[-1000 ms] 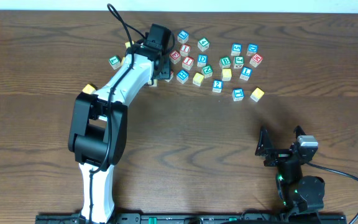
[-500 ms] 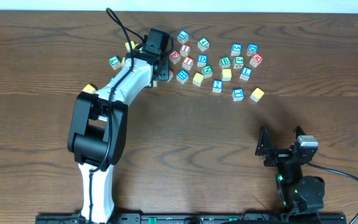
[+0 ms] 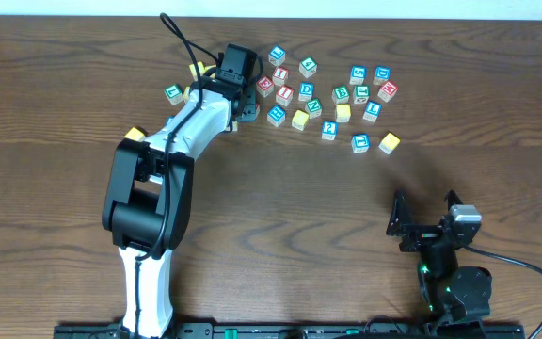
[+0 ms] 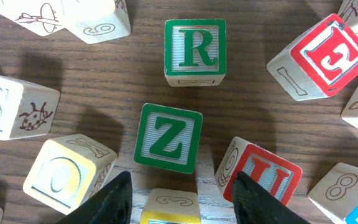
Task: Spell out CORL
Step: 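Lower the left gripper and close it on the yellow C block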
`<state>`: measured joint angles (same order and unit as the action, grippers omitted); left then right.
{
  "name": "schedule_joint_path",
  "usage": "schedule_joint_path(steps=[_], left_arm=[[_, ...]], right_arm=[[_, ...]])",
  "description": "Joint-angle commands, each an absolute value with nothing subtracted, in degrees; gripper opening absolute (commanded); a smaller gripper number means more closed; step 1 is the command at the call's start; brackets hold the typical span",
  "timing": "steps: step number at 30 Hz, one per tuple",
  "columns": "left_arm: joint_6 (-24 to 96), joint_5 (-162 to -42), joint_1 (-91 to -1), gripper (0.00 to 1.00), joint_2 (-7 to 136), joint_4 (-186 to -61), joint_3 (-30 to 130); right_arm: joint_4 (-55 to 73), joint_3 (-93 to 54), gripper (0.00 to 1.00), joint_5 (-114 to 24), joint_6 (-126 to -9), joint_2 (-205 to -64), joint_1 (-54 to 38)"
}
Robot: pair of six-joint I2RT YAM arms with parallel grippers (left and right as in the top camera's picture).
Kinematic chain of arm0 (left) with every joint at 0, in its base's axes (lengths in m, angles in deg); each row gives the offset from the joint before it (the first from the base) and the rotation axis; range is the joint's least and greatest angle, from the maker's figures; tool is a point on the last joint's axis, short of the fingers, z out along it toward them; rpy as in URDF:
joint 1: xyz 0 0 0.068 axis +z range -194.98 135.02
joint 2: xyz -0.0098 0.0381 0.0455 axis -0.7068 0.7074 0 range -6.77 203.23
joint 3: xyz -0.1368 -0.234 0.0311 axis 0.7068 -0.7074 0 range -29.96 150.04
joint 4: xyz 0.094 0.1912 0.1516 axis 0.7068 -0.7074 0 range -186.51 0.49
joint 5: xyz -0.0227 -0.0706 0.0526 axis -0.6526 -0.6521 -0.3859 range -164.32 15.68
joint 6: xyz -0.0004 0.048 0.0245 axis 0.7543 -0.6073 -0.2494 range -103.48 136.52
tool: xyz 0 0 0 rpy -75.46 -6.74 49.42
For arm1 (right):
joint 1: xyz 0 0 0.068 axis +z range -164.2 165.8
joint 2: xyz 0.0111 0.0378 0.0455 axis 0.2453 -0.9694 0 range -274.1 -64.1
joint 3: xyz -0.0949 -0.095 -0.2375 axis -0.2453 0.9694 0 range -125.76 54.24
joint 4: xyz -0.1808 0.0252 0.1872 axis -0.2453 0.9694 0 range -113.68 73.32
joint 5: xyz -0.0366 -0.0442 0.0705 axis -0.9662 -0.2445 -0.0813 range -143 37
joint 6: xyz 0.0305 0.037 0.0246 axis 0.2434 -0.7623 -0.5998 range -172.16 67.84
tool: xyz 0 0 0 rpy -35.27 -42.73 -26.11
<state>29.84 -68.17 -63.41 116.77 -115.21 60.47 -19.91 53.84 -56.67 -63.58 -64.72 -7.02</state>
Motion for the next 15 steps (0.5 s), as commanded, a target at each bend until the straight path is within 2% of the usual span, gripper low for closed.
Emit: schedule_joint_path(steps=[1,15], left_arm=[[30.5,-68.0,-63.1,0.51,115.1,-116.8,58.4],[31.7,-68.3,-63.0,0.52,111.7,-119.2,58.3]], right_arm=[[-19.8,53.9,0.99,-56.9,-62.8,-64.4,-7.9],[-19.8,53.9,0.99,-56.9,-62.8,-64.4,-7.9]])
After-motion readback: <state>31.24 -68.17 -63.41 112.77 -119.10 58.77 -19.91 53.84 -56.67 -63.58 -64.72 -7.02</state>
